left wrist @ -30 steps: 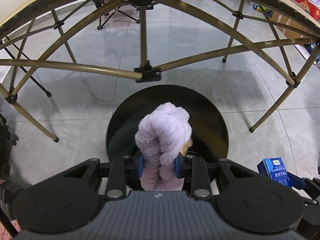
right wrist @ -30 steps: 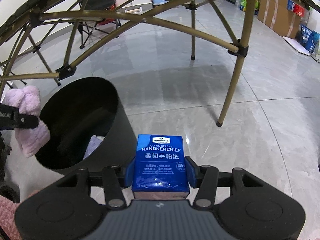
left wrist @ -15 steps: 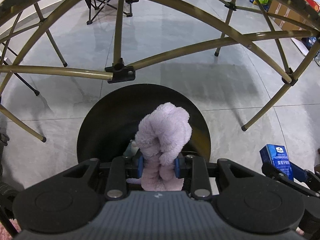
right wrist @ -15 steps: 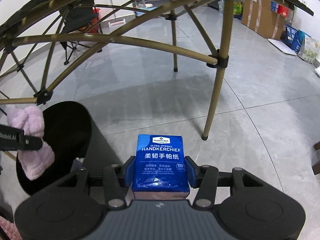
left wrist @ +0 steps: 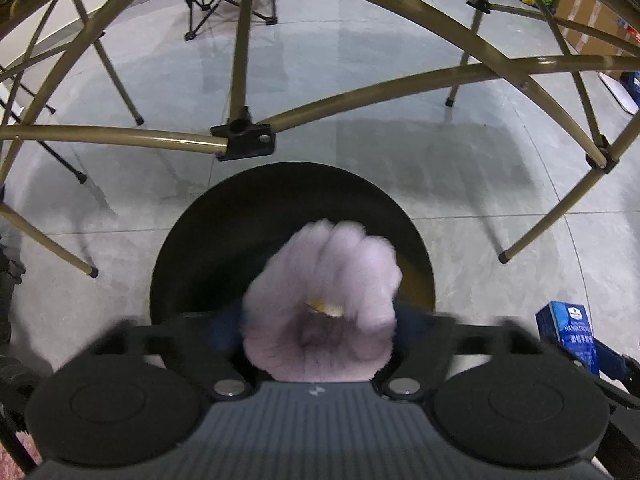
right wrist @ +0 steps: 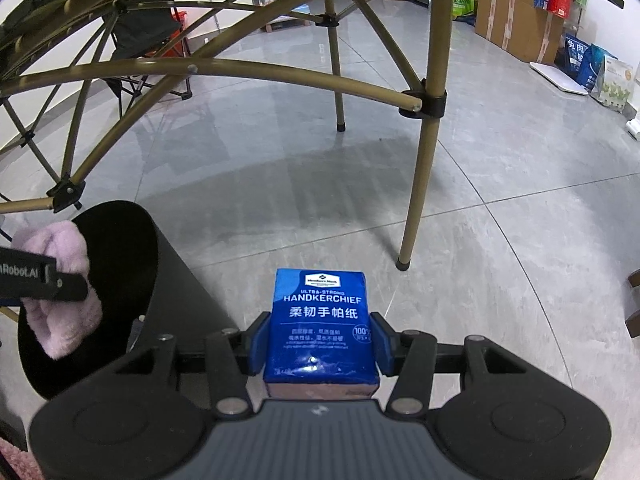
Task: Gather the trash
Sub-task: 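Lower the left tool into the bin and open it to drop the scrunchie, then raise the open left tool out of the bin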
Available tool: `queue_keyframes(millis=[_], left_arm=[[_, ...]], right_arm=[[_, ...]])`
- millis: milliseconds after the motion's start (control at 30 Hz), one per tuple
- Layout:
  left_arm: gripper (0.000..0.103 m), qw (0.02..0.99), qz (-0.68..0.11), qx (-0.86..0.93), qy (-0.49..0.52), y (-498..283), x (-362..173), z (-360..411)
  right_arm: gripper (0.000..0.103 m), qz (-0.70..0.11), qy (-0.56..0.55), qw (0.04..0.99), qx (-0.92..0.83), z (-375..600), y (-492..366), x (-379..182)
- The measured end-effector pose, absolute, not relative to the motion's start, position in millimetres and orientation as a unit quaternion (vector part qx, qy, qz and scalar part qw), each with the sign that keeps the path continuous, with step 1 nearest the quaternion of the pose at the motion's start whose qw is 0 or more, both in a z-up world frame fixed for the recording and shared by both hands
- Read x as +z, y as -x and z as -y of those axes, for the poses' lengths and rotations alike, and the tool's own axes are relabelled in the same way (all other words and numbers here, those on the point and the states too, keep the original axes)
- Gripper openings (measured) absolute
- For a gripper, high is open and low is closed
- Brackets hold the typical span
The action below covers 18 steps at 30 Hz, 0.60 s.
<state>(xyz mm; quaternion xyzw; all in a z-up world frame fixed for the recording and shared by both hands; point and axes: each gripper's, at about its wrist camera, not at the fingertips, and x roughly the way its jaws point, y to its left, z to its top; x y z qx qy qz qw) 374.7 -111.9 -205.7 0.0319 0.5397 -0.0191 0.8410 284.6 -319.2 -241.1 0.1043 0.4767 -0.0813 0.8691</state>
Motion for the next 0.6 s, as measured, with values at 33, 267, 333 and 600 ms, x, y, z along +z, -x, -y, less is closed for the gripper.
queue_keyframes(millis=[33, 267, 333, 600], left_arm=[[0.103, 0.843, -0.536, -0.013, -0.031, -374.0, -204.5, 110.5], [0.103, 0.837, -0.547, 0.001, -0.020, -376.6, -205.7, 102.8], [0.103, 0.837, -0.547, 0.000, -0.021, -375.7, -205.2, 102.9], [0.103, 0.837, -0.547, -0.003, -0.025, -374.0, -204.1, 103.6]], right_arm=[[0.050, -0.477, -0.104, 0.869, -0.081, 318.8, -284.7, -240.9], [0.050, -0.476, -0.104, 0.870, -0.075, 317.4, -283.3, -240.3], [0.050, -0.476, -0.103, 0.870, -0.073, 316.4, -282.6, -239.5], [0.050, -0.476, -0.099, 0.871, -0.067, 312.8, -280.9, -238.1]])
